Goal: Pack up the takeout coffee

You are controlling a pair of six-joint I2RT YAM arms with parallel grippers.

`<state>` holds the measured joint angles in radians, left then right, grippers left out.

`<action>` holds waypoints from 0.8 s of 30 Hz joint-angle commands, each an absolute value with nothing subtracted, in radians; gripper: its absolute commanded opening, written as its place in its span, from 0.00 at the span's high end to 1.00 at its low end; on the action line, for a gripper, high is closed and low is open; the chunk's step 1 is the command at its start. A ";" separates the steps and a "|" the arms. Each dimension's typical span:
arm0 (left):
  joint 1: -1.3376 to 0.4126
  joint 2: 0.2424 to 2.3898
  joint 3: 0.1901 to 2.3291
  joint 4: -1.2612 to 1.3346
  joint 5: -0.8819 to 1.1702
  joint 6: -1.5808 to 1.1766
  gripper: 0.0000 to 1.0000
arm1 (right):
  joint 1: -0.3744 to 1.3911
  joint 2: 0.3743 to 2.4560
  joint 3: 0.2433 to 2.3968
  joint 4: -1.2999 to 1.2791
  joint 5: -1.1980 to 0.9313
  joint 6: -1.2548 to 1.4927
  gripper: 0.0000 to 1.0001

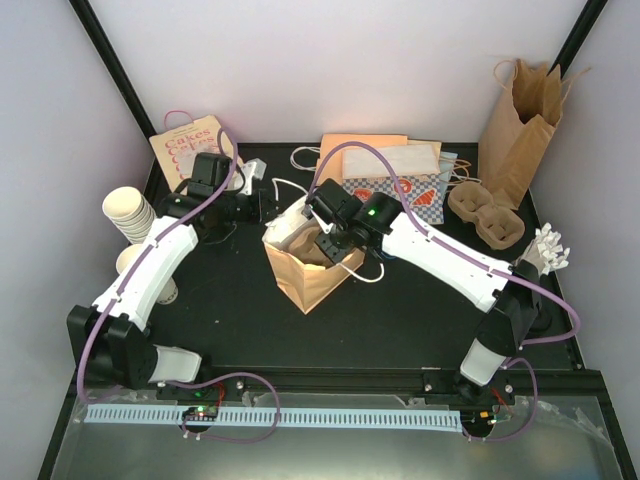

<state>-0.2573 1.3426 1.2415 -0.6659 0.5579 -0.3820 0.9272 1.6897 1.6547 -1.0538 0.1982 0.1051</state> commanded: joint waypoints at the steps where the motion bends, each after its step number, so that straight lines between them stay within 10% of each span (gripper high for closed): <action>1: -0.247 1.331 1.271 -0.652 0.588 -0.407 0.98 | 0.933 1.716 1.674 -1.102 0.177 0.086 0.76; 24: -0.264 1.219 1.193 -0.549 0.621 -0.384 0.98 | 0.942 1.910 1.889 -1.274 0.135 0.108 0.76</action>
